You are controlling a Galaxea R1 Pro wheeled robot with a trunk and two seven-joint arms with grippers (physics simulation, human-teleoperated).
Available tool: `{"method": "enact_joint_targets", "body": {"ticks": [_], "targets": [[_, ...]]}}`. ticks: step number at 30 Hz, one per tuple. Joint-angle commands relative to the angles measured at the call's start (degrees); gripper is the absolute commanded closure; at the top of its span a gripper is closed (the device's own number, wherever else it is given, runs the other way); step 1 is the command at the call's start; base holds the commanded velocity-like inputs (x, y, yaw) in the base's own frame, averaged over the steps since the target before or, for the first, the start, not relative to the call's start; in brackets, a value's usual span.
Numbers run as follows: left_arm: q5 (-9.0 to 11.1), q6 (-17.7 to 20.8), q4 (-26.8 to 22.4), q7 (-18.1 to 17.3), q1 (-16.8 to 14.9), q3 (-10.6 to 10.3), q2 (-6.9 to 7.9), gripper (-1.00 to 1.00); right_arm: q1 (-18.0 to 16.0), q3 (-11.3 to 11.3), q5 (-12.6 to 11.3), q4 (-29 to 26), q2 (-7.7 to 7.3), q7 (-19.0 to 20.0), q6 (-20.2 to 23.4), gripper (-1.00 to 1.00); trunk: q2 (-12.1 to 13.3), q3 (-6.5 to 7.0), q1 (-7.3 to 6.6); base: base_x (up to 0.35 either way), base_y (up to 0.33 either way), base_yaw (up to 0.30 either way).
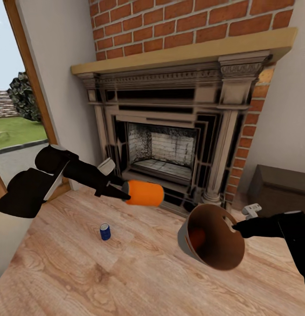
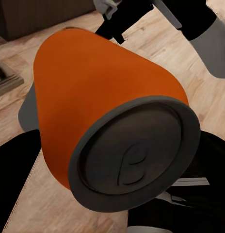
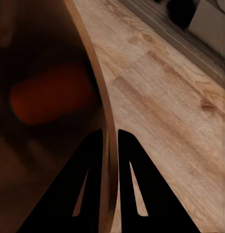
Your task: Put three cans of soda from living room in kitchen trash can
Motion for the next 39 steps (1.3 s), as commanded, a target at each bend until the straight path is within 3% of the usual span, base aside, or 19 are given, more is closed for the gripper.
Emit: {"method": "enact_joint_targets", "body": {"ticks": [1, 5, 8, 11, 13, 17, 20, 23, 26, 30, 39], "targets": [[0.0, 0.0, -0.4, 0.0, 0.0, 0.0, 0.00, 1.00, 0.0, 0.0, -0.6, 0.3, 0.04, 0.2, 0.5, 1.00, 0.0, 0.23, -0.02, 0.000, 0.000, 0.000], [0.3, 0.0, -1.4, 0.0, 0.1, -0.1, -0.76, 1.00, 0.0, 0.8, -0.5, 0.8, 0.13, 0.1, 0.5, 1.00, 1.0, 1.02, -0.61, 0.000, 0.000, 0.000], [0.1, 0.0, -2.6, 0.0, 0.1, -0.1, -3.40, 1.00, 0.0, 3.9, -0.5, 1.1, 0.21, -0.1, 0.5, 1.00, 2.2, 1.55, -1.27, 0.000, 0.000, 0.000], [0.0, 0.0, -3.0, 0.0, 0.1, -0.3, -4.53, 1.00, 0.0, 5.4, -0.4, 2.1, 0.62, -0.2, 0.5, 1.00, 3.4, 2.09, -1.93, 0.000, 0.000, 0.000], [-0.1, 0.0, -3.1, 0.0, 0.5, -0.7, -4.96, 1.00, 0.0, 6.0, -0.2, 2.8, 1.48, -1.1, 0.5, 1.00, 4.3, 2.45, -2.37, 0.000, 0.000, 0.000], [-0.9, 0.0, -3.1, 0.7, 2.8, -1.7, -7.10, 1.00, -0.1, 7.1, 2.1, 3.3, 5.02, -5.4, 0.5, 1.00, 5.9, 3.17, -3.25, 0.000, 0.000, 0.000], [-3.1, 0.0, -3.1, 1.9, 4.4, -3.0, -8.60, 1.00, -0.1, 7.8, 3.0, 3.4, 7.38, -6.9, 0.5, 1.00, 7.1, 3.71, -3.91, 0.000, 0.000, 0.000], [-7.1, 0.0, -2.7, 3.9, 5.6, -5.9, -10.90, 1.00, -0.3, 9.0, 3.2, 3.4, 8.04, -7.2, 0.5, 1.00, 7.5, 3.89, -4.13, 0.000, 0.000, 0.000], [-9.4, 0.0, -2.4, 5.1, 6.5, -7.6, -13.46, 1.00, -0.6, 9.9, 3.3, 3.4, 8.35, -7.4, 0.5, 1.00, 7.5, 3.89, -4.13, 0.000, 0.000, 0.000], [-10.2, 0.0, -1.9, 5.9, 7.5, -8.3, -14.65, 1.00, -1.1, 11.0, 3.5, 3.4, 9.32, -7.5, 0.5, 1.00, 7.5, 3.89, -4.13, 0.000, 0.000, 0.000], [-10.4, 0.0, 1.5, 11.9, 8.1, -11.3, -15.01, 1.00, -1.4, 12.3, 3.9, 2.9, 10.53, -7.6, 0.5, 1.00, 7.5, 3.89, -4.13, 0.000, 0.000, 0.000]]}}
